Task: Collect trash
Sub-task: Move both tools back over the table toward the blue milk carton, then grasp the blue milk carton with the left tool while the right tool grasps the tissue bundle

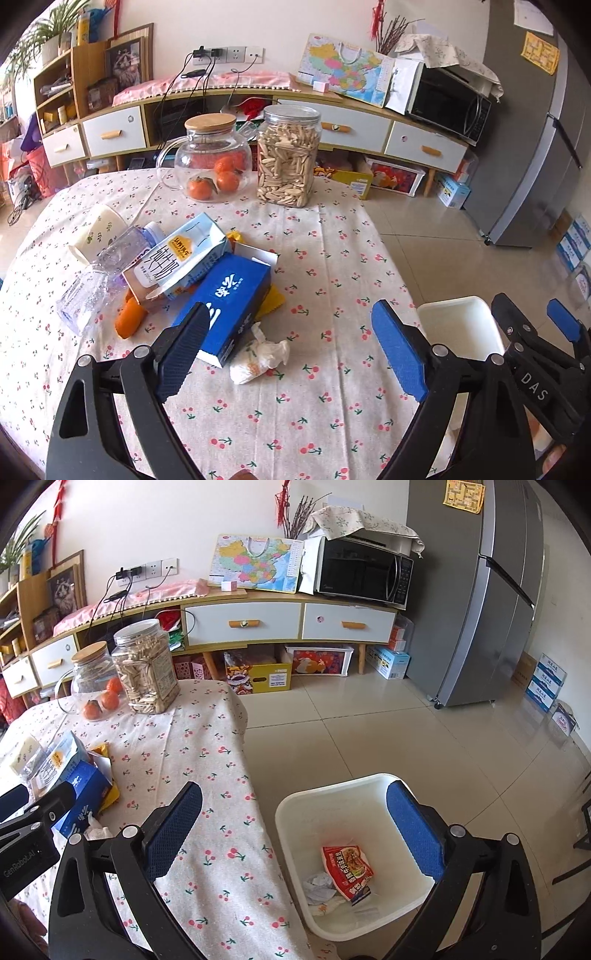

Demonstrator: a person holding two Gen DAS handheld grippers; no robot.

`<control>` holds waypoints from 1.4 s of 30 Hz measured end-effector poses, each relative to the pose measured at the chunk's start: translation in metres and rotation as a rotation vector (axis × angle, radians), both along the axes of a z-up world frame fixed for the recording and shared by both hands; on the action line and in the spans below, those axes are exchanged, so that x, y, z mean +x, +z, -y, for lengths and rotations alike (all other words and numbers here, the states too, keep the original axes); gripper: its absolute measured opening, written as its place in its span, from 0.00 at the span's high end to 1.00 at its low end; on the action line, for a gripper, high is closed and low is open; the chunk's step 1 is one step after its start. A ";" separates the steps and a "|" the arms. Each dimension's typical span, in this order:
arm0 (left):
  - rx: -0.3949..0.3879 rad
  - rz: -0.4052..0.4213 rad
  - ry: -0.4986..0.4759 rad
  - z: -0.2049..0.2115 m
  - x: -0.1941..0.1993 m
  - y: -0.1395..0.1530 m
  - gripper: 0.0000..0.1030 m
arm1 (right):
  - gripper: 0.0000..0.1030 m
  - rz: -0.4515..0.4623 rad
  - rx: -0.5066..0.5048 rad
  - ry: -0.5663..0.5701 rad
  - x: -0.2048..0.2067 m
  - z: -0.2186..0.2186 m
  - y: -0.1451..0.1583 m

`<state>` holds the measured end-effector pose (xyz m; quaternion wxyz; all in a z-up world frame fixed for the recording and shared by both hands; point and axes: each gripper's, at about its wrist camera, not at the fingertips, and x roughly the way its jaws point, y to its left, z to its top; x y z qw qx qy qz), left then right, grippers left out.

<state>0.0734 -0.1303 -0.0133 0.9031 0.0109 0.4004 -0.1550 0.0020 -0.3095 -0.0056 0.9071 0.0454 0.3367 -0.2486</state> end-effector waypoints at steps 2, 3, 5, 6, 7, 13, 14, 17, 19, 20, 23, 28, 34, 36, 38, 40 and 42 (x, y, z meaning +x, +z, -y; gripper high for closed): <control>0.008 -0.018 0.017 -0.011 0.004 -0.005 0.15 | 0.07 -0.005 -0.006 0.012 0.005 -0.008 -0.001; 0.008 -0.025 0.026 -0.016 0.007 -0.006 0.15 | 0.07 -0.008 -0.007 0.018 0.008 -0.011 -0.002; 0.008 -0.039 0.042 -0.024 0.012 -0.010 0.15 | 0.07 -0.014 -0.005 0.029 0.013 -0.016 -0.002; 0.007 -0.047 0.047 -0.028 0.015 -0.012 0.15 | 0.07 -0.016 -0.003 0.032 0.015 -0.018 -0.003; 0.007 -0.055 0.052 -0.031 0.018 -0.015 0.15 | 0.07 -0.018 -0.001 0.036 0.017 -0.020 -0.004; 0.029 -0.115 0.064 -0.037 0.040 -0.035 0.15 | 0.07 -0.022 0.012 0.065 0.027 -0.034 -0.005; 0.035 -0.120 0.063 -0.037 0.044 -0.038 0.15 | 0.07 -0.026 0.013 0.070 0.029 -0.035 -0.006; 0.047 -0.148 0.043 -0.035 0.056 -0.048 0.15 | 0.07 -0.041 0.027 0.080 0.035 -0.037 -0.009; 0.039 -0.183 0.021 -0.032 0.062 -0.055 0.15 | 0.07 -0.048 0.033 0.084 0.037 -0.038 -0.010; 0.042 -0.196 0.009 -0.031 0.065 -0.059 0.15 | 0.07 -0.052 0.034 0.085 0.038 -0.038 -0.011; 0.081 -0.197 -0.005 -0.024 0.068 -0.066 0.15 | 0.07 -0.064 0.041 0.084 0.041 -0.035 -0.013; 0.084 -0.191 -0.024 -0.021 0.068 -0.065 0.41 | 0.07 -0.089 0.082 0.081 0.042 -0.030 -0.018; 0.055 -0.146 -0.050 -0.032 0.053 -0.049 0.45 | 0.07 -0.118 0.117 0.110 0.047 -0.038 -0.023; 0.034 -0.119 -0.048 -0.041 0.046 -0.038 0.45 | 0.07 -0.130 0.110 0.130 0.049 -0.045 -0.026; 0.008 -0.089 -0.039 -0.052 0.039 -0.025 0.46 | 0.07 -0.144 0.107 0.154 0.052 -0.054 -0.029; -0.019 -0.060 -0.019 -0.065 0.031 -0.014 0.62 | 0.07 -0.156 0.108 0.178 0.055 -0.063 -0.032; -0.029 -0.051 0.018 -0.080 0.027 -0.005 0.86 | 0.07 -0.170 0.116 0.204 0.059 -0.074 -0.036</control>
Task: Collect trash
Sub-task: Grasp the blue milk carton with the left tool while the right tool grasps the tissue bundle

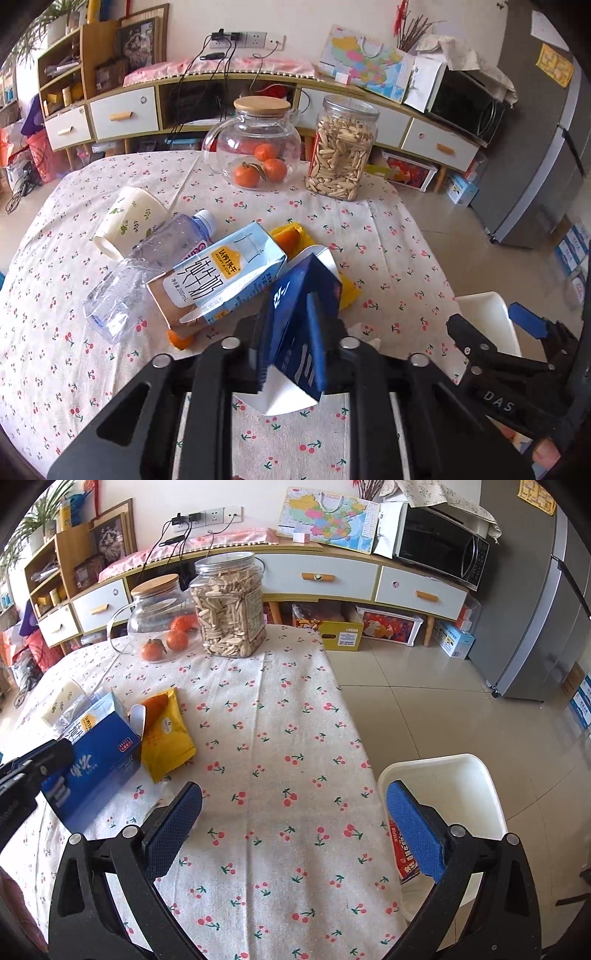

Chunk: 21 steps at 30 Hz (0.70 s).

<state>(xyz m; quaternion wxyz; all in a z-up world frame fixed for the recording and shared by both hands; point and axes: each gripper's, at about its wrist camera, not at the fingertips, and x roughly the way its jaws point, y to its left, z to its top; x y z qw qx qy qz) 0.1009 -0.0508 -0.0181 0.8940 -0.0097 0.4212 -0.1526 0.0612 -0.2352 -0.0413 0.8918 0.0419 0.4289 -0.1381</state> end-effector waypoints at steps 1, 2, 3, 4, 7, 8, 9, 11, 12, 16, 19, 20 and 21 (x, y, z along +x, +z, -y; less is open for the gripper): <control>-0.015 0.005 0.018 -0.009 -0.002 0.003 0.86 | 0.07 -0.009 0.008 0.015 0.003 -0.006 -0.003; -0.020 0.000 0.025 -0.016 -0.002 0.005 0.86 | 0.07 -0.025 0.017 0.030 0.006 -0.012 -0.006; -0.016 -0.024 0.020 -0.023 -0.001 0.004 0.86 | 0.07 -0.041 0.026 0.042 0.008 -0.017 -0.010; -0.014 -0.060 0.009 -0.028 0.000 0.001 0.82 | 0.07 -0.055 0.034 0.051 0.011 -0.022 -0.014; -0.024 -0.156 -0.011 -0.042 0.000 -0.010 0.47 | 0.07 -0.081 0.040 0.056 0.016 -0.030 -0.022; -0.027 -0.170 -0.002 -0.046 0.000 -0.013 0.36 | 0.07 -0.081 0.037 0.050 0.016 -0.032 -0.023; -0.025 -0.176 0.004 -0.049 0.001 -0.015 0.36 | 0.07 -0.079 0.036 0.043 0.017 -0.032 -0.023; -0.009 -0.180 0.010 -0.053 0.004 -0.018 0.32 | 0.07 -0.068 0.039 0.028 0.018 -0.031 -0.021; -0.005 -0.178 0.009 -0.053 0.007 -0.017 0.30 | 0.07 -0.064 0.040 0.022 0.018 -0.029 -0.021; -0.011 -0.191 -0.031 -0.045 0.017 -0.019 0.21 | 0.07 -0.060 0.028 -0.006 0.017 -0.022 -0.022; 0.043 -0.189 -0.069 -0.028 0.022 -0.025 0.21 | 0.07 -0.060 0.038 -0.039 0.015 -0.009 -0.021; 0.074 -0.188 -0.080 -0.021 0.023 -0.028 0.21 | 0.07 -0.060 0.040 -0.043 0.014 -0.006 -0.021; 0.103 -0.186 -0.084 -0.014 0.025 -0.032 0.21 | 0.07 -0.061 0.042 -0.046 0.014 -0.003 -0.021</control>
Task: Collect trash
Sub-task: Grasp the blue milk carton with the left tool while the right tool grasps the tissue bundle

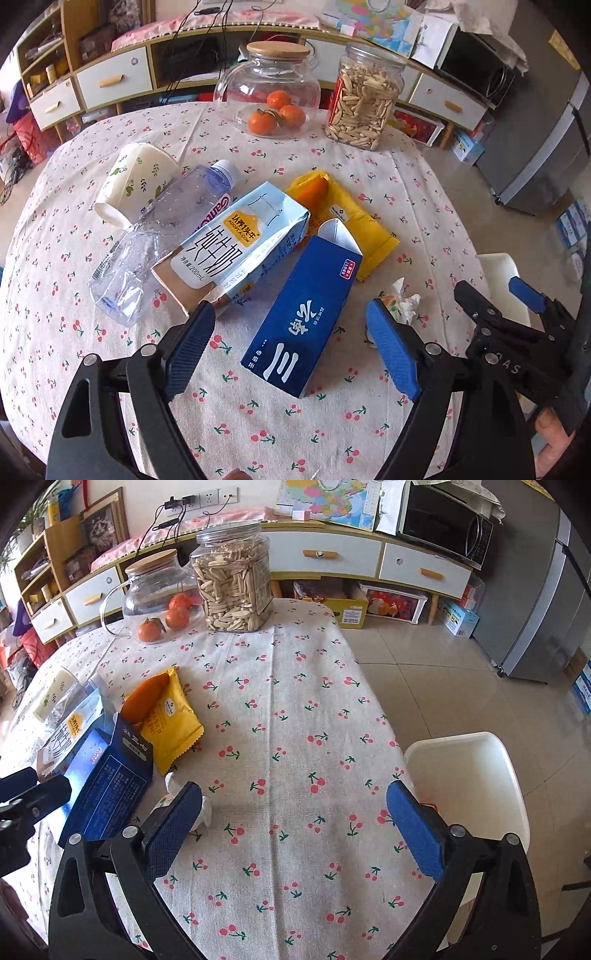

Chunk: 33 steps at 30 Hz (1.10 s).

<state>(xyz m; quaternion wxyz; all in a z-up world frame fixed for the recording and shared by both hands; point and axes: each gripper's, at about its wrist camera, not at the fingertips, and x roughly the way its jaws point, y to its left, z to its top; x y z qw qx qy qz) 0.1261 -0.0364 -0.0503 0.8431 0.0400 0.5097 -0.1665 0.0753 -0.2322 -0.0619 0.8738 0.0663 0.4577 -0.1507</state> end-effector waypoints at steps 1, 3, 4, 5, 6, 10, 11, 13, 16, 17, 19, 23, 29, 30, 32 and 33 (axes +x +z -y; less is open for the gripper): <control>0.024 0.001 -0.006 0.005 0.002 -0.004 0.21 | 0.07 -0.001 0.001 -0.002 0.000 0.002 0.000; 0.062 -0.004 -0.017 0.014 0.006 -0.012 0.21 | 0.07 -0.001 0.005 -0.002 -0.001 0.004 0.001; 0.079 -0.006 -0.023 0.018 0.007 -0.016 0.21 | 0.07 -0.001 0.007 0.000 0.000 0.005 0.001; 0.094 -0.006 -0.033 0.022 0.007 -0.020 0.21 | 0.07 -0.003 0.009 0.004 0.000 0.005 0.001; 0.111 -0.005 -0.044 0.026 0.007 -0.024 0.21 | 0.07 -0.005 0.011 0.008 0.000 0.004 0.001; 0.140 -0.016 -0.063 0.030 0.003 -0.033 0.52 | 0.07 -0.013 0.029 0.021 0.002 0.001 0.000; 0.128 -0.017 -0.060 0.027 0.002 -0.032 0.59 | 0.07 -0.016 0.035 0.025 0.003 0.000 -0.001; 0.103 -0.011 -0.050 0.019 -0.003 -0.026 0.61 | 0.07 -0.021 0.041 0.033 0.004 -0.004 -0.002; 0.053 0.031 -0.023 0.004 -0.012 -0.009 0.61 | 0.07 -0.044 0.051 0.058 0.008 -0.015 -0.007; 0.034 0.046 -0.010 -0.002 -0.016 -0.002 0.61 | 0.07 -0.053 0.051 0.069 0.009 -0.020 -0.009; 0.002 0.082 0.024 -0.015 -0.021 0.012 0.61 | 0.07 -0.067 0.043 0.094 0.012 -0.031 -0.013; -0.055 0.153 0.091 -0.040 -0.030 0.038 0.61 | 0.07 -0.093 0.027 0.120 0.017 -0.047 -0.022; -0.110 0.213 0.154 -0.068 -0.038 0.060 0.61 | 0.07 -0.121 0.115 0.129 0.026 -0.059 -0.037; -0.113 0.215 0.161 -0.071 -0.038 0.061 0.61 | 0.07 -0.122 0.123 0.135 0.028 -0.063 -0.039; -0.114 0.212 0.172 -0.074 -0.039 0.060 0.61 | 0.17 -0.136 0.136 0.157 0.032 -0.071 -0.045; -0.113 0.207 0.180 -0.076 -0.038 0.058 0.61 | 0.21 -0.146 0.141 0.171 0.034 -0.074 -0.048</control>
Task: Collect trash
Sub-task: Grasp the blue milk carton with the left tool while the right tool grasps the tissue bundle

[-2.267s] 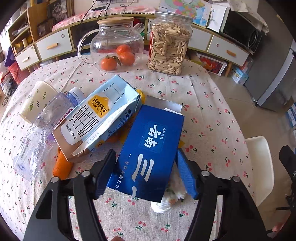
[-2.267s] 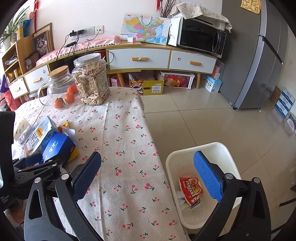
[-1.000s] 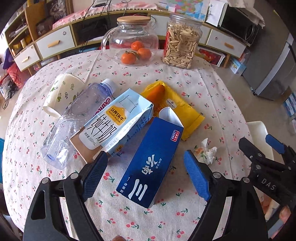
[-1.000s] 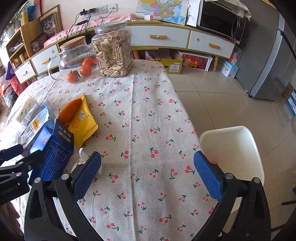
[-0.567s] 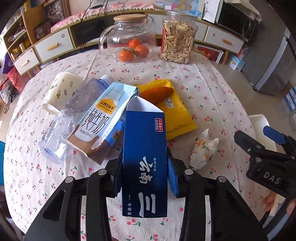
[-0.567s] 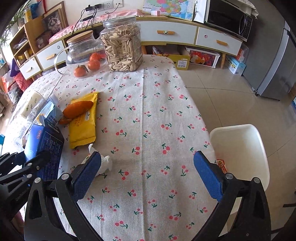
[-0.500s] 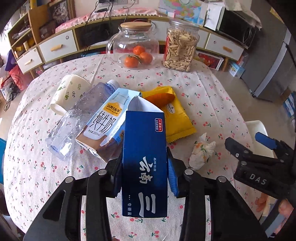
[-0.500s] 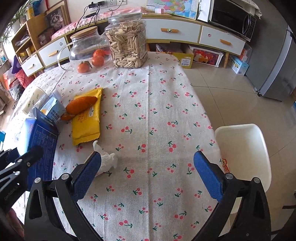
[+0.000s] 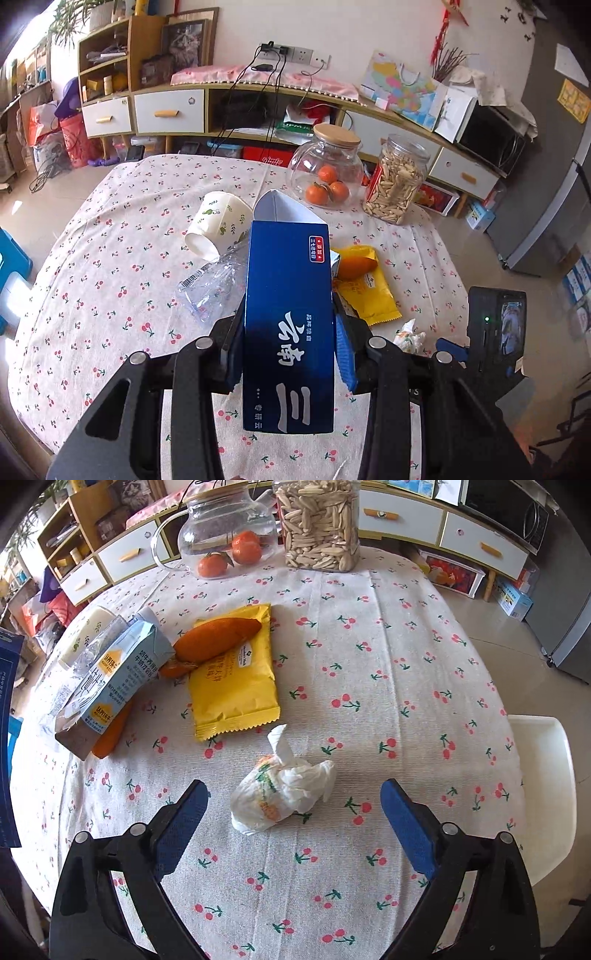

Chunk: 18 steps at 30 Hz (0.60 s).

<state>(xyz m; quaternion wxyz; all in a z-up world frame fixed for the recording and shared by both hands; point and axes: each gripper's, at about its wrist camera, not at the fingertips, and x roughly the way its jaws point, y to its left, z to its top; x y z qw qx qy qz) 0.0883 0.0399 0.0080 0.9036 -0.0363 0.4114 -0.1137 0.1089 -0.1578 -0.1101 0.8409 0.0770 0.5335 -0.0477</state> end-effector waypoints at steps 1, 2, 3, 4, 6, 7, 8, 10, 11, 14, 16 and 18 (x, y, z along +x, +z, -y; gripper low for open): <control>0.001 -0.005 0.007 -0.002 0.001 -0.001 0.61 | 0.29 -0.003 -0.013 0.008 0.001 -0.003 -0.002; 0.001 -0.008 0.014 -0.004 0.001 -0.003 0.61 | 0.35 0.014 -0.044 0.013 0.001 -0.006 -0.001; 0.002 -0.012 0.020 -0.005 0.002 -0.004 0.61 | 0.43 0.028 -0.059 0.027 0.001 -0.009 0.000; 0.003 -0.014 0.025 -0.005 0.002 -0.005 0.61 | 0.58 0.037 -0.063 0.032 0.001 -0.010 0.001; 0.006 -0.017 0.034 -0.007 0.004 -0.008 0.61 | 0.62 0.054 0.001 0.032 0.000 -0.005 0.005; 0.010 -0.019 0.036 -0.007 0.004 -0.009 0.61 | 0.63 0.064 0.023 0.024 -0.001 -0.003 0.007; 0.013 -0.021 0.038 -0.007 0.005 -0.010 0.61 | 0.63 0.077 0.031 0.020 -0.002 -0.001 0.010; 0.015 -0.022 0.044 -0.008 0.005 -0.011 0.61 | 0.63 0.106 0.043 0.015 -0.005 0.000 0.018; 0.014 -0.020 0.046 -0.008 0.006 -0.010 0.61 | 0.63 0.118 0.053 0.015 -0.006 0.001 0.022; 0.015 -0.004 0.058 -0.006 0.005 -0.009 0.61 | 0.63 0.153 0.071 0.020 -0.010 0.001 0.035; 0.021 0.010 0.065 -0.003 0.003 -0.007 0.61 | 0.63 0.181 0.071 0.022 -0.014 0.001 0.043; 0.027 0.026 0.074 -0.001 0.002 -0.006 0.61 | 0.63 0.214 0.063 0.022 -0.018 0.001 0.052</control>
